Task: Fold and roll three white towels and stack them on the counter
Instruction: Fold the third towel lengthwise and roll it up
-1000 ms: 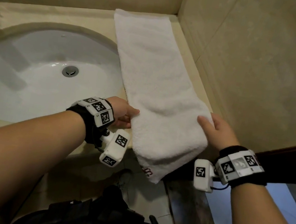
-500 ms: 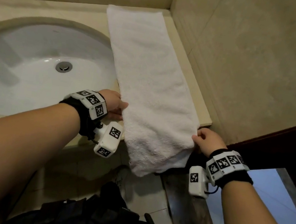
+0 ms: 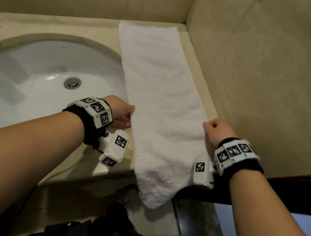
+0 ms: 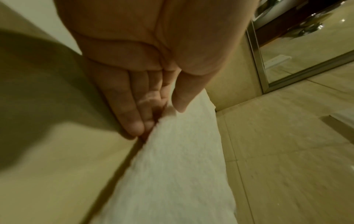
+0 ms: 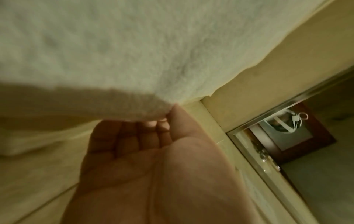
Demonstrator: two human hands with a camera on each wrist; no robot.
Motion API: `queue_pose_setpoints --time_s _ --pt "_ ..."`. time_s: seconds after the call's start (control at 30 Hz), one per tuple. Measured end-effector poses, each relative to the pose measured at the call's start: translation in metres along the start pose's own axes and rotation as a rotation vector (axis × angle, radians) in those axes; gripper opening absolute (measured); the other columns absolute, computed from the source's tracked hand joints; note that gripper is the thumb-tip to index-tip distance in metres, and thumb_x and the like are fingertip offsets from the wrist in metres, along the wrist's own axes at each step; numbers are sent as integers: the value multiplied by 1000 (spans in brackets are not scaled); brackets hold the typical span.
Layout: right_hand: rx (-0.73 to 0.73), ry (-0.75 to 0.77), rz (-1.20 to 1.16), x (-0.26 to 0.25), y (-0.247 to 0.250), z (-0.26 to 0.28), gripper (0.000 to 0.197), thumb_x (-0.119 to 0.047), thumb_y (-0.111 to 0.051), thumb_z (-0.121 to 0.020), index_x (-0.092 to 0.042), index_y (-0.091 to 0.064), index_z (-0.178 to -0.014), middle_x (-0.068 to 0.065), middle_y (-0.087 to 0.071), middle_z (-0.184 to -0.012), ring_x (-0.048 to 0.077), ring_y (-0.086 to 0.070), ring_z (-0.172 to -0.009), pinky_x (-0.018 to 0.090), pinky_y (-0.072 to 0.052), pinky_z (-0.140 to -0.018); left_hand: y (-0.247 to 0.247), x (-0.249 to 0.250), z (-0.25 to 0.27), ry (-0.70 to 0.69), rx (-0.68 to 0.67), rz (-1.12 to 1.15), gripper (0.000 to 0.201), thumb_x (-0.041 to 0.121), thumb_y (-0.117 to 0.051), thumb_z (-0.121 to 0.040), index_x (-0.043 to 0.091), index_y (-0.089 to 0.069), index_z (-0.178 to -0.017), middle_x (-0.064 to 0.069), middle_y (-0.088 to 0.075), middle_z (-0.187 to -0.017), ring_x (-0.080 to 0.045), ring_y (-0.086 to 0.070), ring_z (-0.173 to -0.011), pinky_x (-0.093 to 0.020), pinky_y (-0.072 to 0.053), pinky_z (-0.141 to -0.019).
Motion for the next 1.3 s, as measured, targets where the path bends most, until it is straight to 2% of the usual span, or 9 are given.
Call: queue_pose_setpoints --time_s 0.23,0.4,0.53,0.67,0.77,0.93,1.03,1.17,1.3 --pt "-96 -84 230 -8 -5 -33 35 -32 -38 -94 -1 -52 -105 22 -59 -115 34 -56 -102 30 -37 -75 9 21 -24 75 -85 -137 19 12 -50 -92 4 -52 -76 -11 -58 -71 -18 -59 -63 -20 -53 -45" --pt "-97 -31 213 -45 8 -76 40 -35 -39 -95 -1 -49 -114 20 -56 -122 34 -53 -109 30 -37 -79 21 64 -50 4 6 -211 25 9 -57 -88 4 -48 -65 -8 -58 -54 -19 -56 -55 -28 -57 -65" --pt "-110 -67 244 -40 8 -89 34 -27 -39 -95 0 -46 -115 21 -54 -123 34 -53 -109 30 -37 -78 29 75 -63 37 4 -184 23 13 -58 -89 4 -51 -69 -5 -59 -40 -14 -59 -39 -24 -55 -50" --pt "-114 -29 189 -62 9 -109 46 -46 -39 -92 -6 -47 -112 14 -58 -112 31 -55 -97 31 -37 -72 37 83 -76 57 27 -135 27 22 -55 -91 5 -51 -71 -11 -58 -64 -16 -58 -50 -22 -54 -47" --pt "-41 1 219 -79 17 -124 32 -30 -38 -95 -4 -54 -104 18 -61 -112 34 -57 -101 33 -40 -74 43 97 -87 49 83 -75 27 22 -53 -92 4 -50 -70 -12 -55 -67 -18 -58 -49 -23 -53 -43" --pt "-44 -31 196 -89 18 -133 36 -27 -34 -97 -2 -51 -114 19 -57 -121 34 -55 -106 34 -41 -77 46 108 -108 35 93 -70 29 11 -51 -91 8 -45 -64 -6 -51 -57 -16 -52 -53 -33 -54 -77" --pt "-22 31 201 -106 20 -146 38 -32 -38 -95 -1 -49 -113 20 -57 -118 35 -56 -104 31 -36 -71 51 116 -114 19 132 -41 25 13 -53 -90 9 -47 -67 -6 -53 -57 -17 -54 -54 -25 -56 -52" --pt "-12 -14 160 -118 28 -152 31 -15 -44 -91 2 -50 -117 23 -55 -120 37 -53 -110 32 -36 -74 57 127 -122 -14 137 -61 23 10 -53 -91 10 -45 -69 -10 -53 -66 -20 -55 -59 -26 -54 -45" --pt "122 168 265 -147 41 -157 38 -4 -48 -84 -7 -42 -121 19 -47 -122 35 -49 -109 37 -43 -86 70 152 -125 -242 319 -467 24 20 -62 -84 10 -48 -100 -15 -54 -104 -29 -58 -88 -40 -54 -80"
Point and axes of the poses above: each hand's wrist, its own z-axis away from the middle knuckle, its own y-axis out of the back of the hand, x = y × z, the point moved 7 cm from there along -z, towards the middle knuckle
